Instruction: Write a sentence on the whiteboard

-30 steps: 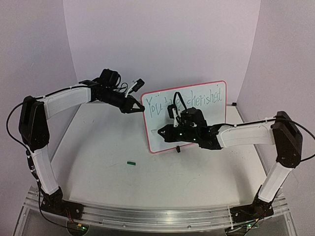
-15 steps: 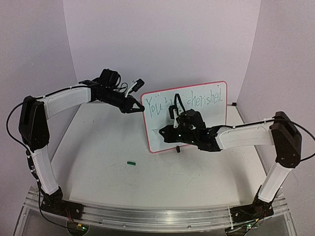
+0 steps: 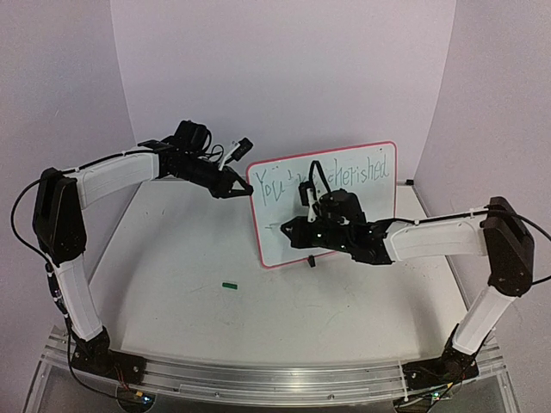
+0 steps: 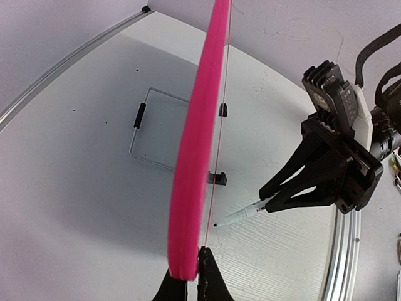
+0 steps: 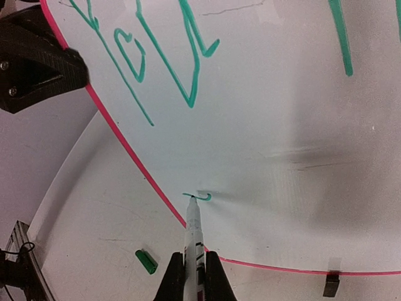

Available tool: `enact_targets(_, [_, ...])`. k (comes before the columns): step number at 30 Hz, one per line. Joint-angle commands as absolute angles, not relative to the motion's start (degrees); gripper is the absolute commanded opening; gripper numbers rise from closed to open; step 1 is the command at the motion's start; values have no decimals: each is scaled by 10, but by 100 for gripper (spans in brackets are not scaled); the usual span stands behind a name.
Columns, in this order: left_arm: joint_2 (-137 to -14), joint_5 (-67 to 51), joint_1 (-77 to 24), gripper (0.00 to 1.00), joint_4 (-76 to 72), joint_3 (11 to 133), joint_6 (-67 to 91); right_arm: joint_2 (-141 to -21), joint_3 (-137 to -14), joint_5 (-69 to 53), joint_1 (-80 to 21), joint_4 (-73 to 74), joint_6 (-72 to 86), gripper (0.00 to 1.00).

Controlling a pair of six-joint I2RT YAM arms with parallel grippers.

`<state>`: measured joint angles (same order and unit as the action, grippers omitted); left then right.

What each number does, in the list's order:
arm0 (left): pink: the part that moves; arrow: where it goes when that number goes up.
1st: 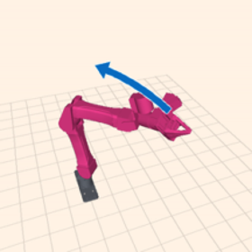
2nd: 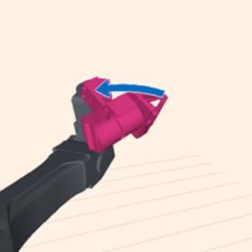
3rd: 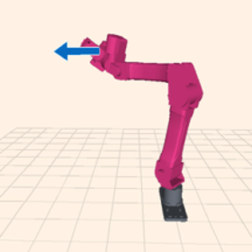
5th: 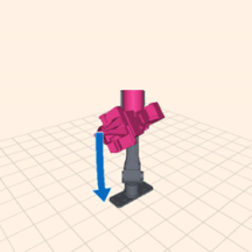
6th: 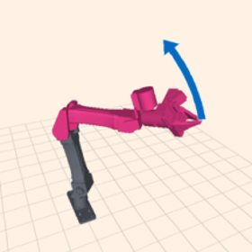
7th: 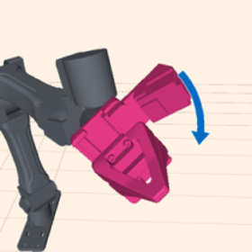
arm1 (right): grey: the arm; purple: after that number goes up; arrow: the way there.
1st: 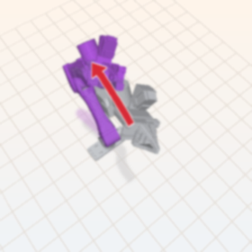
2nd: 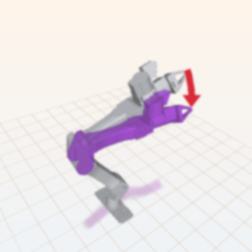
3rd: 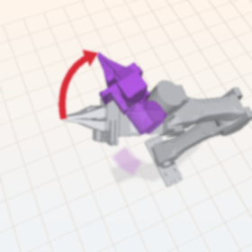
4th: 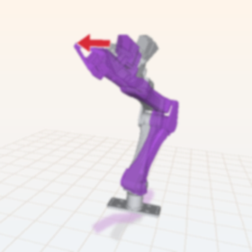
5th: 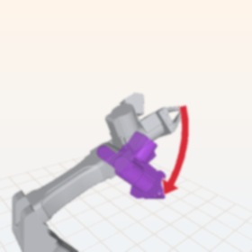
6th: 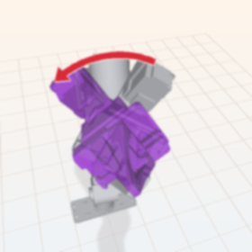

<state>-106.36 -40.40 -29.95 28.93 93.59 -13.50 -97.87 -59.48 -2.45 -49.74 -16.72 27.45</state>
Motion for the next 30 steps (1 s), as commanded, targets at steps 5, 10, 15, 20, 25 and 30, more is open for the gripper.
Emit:
enact_targets(5, [-1046, -379, -301, 0, 309, 925, -149, -971, -627, -32, -495, -185, 271, 0])
enact_targets(10, [-1045, -379, -301, 0, 309, 923, -149, -980, -639, -22, -493, -185, 270, 0])
enact_targets(15, [-1044, -378, -301, 0, 309, 924, -150, -989, -645, -24, -488, -180, 273, 0])
enact_targets(20, [-1042, -377, -301, 0, 310, 924, -150, -1001, -644, -26, -486, -170, 280, 0])
enact_targets(25, [-1040, -377, -301, 0, 310, 924, -151, -1004, -631, -25, -486, -165, 289, 0])
enact_targets(30, [-1039, -375, -301, 0, 310, 923, -151, -1006, -614, -29, -486, -163, 298, 0])
